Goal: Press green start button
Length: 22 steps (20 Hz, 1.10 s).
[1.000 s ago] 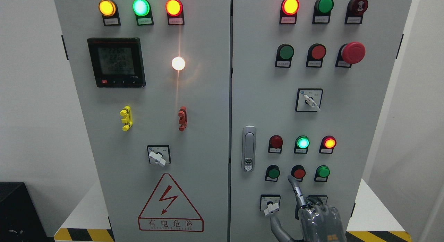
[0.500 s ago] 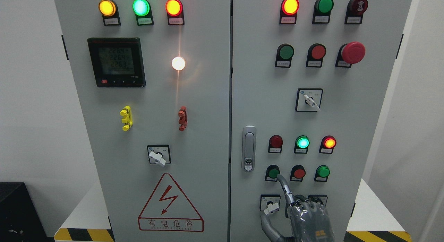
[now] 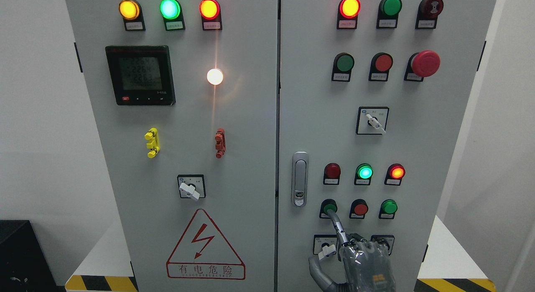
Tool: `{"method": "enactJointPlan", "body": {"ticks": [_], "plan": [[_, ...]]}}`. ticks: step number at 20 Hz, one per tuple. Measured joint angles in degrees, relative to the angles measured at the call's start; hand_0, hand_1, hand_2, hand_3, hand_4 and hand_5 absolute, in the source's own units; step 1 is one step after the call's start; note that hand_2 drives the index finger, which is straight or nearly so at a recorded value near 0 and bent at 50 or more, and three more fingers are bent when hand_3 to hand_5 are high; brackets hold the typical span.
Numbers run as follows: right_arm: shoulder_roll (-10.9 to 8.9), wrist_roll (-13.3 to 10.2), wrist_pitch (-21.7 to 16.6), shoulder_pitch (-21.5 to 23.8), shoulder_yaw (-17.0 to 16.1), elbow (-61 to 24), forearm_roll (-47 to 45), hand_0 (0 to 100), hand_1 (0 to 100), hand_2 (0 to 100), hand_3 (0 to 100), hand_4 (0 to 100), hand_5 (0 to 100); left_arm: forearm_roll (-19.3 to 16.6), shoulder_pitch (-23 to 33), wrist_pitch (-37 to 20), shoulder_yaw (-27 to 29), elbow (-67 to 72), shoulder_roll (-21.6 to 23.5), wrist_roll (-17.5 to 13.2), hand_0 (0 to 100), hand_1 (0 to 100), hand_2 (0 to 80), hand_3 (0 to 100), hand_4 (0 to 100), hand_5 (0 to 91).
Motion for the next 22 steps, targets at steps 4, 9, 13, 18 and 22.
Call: {"method": "enactJointPlan", "body": {"ticks": [4,9,13,18,22], "plan": [[0.00,0.04,0.06,-0.23,0.07,0.47,0.00,38,35,0,85,84,100,0.00,0.00,0.00,0.00,0.00,0.00,0.00,12,56,0.0,0,0,0.0],[0.01,-0.09,0.76,-0.44,0.12,0.89,0.00,38,35,0,85,84,100,0.00,0.00,0.00,0.00,0.00,0.00,0.00,12,56,0.0,0,0,0.0],[0.01,-0.15,0.94,-0.59,0.13,1.24,0.01,38,35,0,85,84,100,0.00,0.00,0.00,0.00,0.00,0.00,0.00,12,56,0.0,0,0,0.0],[0.01,-0.35,0.95,-0.75,0.14,1.59,0.01,39,35,0,86,84,100,0.00,0.00,0.00,0.00,0.00,0.00,0.00,12,56,0.0,0,0,0.0],[0.01,-0.06,1.25,-0.89,0.17,1.83,0.01,39,35,0,86,84,100,0.00,0.00,0.00,0.00,0.00,0.00,0.00,12,56,0.0,0,0,0.0]]}}
